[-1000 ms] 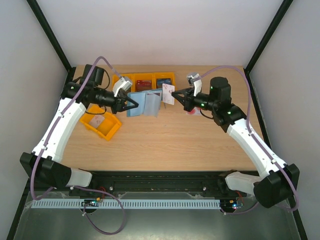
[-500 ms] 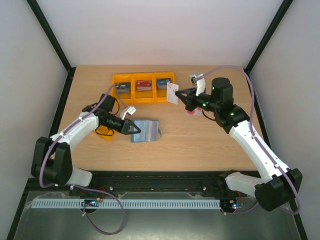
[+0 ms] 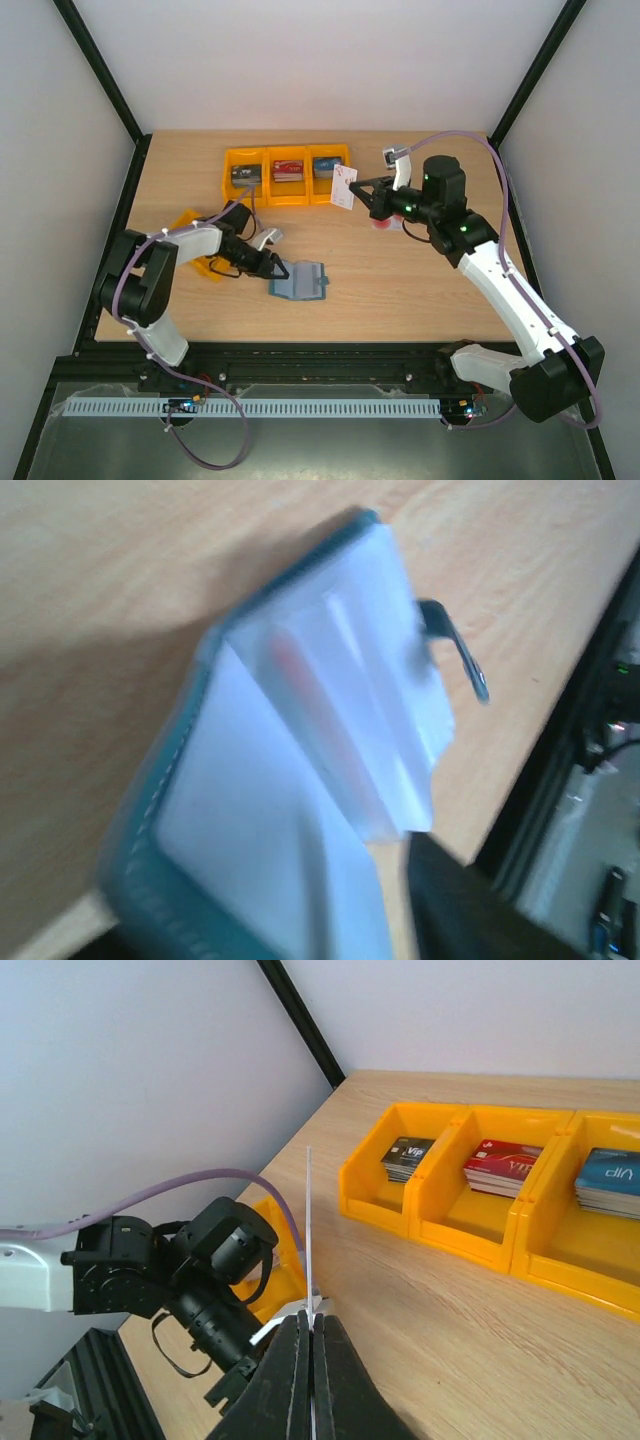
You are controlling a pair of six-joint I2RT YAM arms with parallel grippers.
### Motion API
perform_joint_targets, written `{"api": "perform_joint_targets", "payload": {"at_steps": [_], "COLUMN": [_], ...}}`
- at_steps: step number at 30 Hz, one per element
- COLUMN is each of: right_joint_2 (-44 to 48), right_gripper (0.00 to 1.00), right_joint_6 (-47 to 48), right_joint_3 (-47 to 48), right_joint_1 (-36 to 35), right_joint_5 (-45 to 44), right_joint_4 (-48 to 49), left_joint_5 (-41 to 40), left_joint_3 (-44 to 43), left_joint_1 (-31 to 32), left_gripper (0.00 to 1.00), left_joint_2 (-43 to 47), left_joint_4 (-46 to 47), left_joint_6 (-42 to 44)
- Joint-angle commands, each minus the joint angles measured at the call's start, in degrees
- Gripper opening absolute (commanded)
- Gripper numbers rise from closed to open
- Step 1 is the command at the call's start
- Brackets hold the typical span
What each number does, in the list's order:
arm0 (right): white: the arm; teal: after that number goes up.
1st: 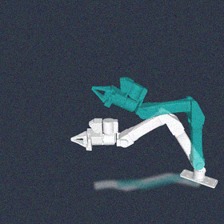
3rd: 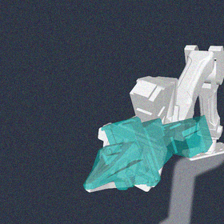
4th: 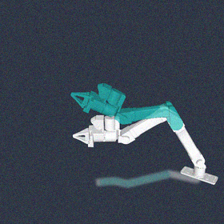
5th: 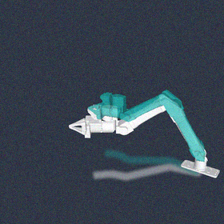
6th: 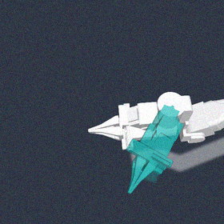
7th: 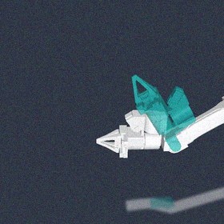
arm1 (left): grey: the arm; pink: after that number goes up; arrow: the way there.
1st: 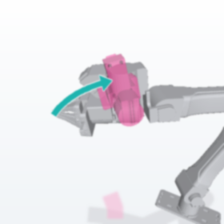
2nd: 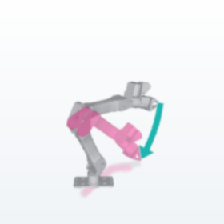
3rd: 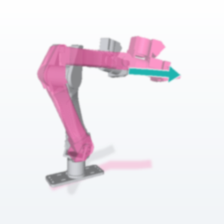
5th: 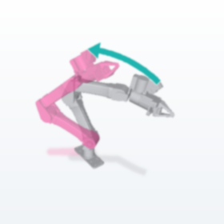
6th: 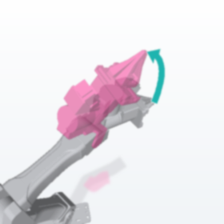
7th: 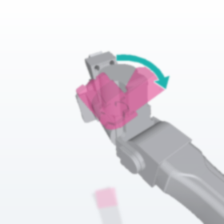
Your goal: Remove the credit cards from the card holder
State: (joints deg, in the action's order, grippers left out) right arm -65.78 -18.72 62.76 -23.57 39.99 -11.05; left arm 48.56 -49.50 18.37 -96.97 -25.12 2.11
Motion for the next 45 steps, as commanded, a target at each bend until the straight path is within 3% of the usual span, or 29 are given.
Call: {"api": "perform_joint_targets", "payload": {"at_steps": [1, 3, 8, 14, 18, 25, 29, 33, 37, 45], "right_joint_2": [0.32, -0.22, -2.61, -4.44, -7.61, -18.10, -22.60, -27.49, -32.79, -40.23], "right_gripper": [0.02, 0.02, 0.02, 0.02, 0.02, 0.02, 0.02, 0.02, 0.02, 0.02], "right_joint_6": [-3.43, -4.72, -8.08, -13.76, -21.57, -28.59, -30.05, -32.14, -33.55, -39.84], "right_joint_3": [-0.58, -0.42, 0.34, 0.41, -0.52, 3.28, 5.30, 7.15, 10.32, 12.27], "right_joint_1": [0.28, 0.27, -0.42, -2.66, -5.94, -13.70, -16.47, -19.75, -22.40, -24.60], "right_joint_5": [-0.58, -1.14, -2.06, -5.07, -7.93, -9.97, -9.84, -9.55, -9.97, -9.37], "right_joint_4": [2.28, 2.25, 2.65, 7.10, 14.67, 20.80, 22.34, 24.06, 24.23, 29.66], "left_joint_5": [-10.40, -11.88, -13.47, -15.32, -24.05, -30.87, -32.46, -31.14, -32.14, -25.44], "left_joint_3": [-4.25, -6.10, -11.49, -21.42, -25.44, -22.01, -20.62, -17.91, -15.67, -14.25], "left_joint_1": [0.02, -0.45, -1.26, -4.16, -14.32, -34.83, -40.06, -40.64, -40.74, -40.69], "left_gripper": [0.74, 0.83, 0.96, 0.99, 0.99, 0.99, 0.99, 0.99, 0.90, 0.56], "left_joint_2": [0.17, 1.65, 8.93, 16.83, 18.67, 13.53, 7.53, 4.55, 2.67, -1.02], "left_joint_4": [-1.72, -3.72, -10.46, -20.00, -22.04, -16.50, -12.79, -7.50, -2.45, -0.36], "left_joint_6": [2.90, 4.21, 8.84, 14.62, 15.69, 22.35, 26.71, 31.13, 33.43, 37.51]}}
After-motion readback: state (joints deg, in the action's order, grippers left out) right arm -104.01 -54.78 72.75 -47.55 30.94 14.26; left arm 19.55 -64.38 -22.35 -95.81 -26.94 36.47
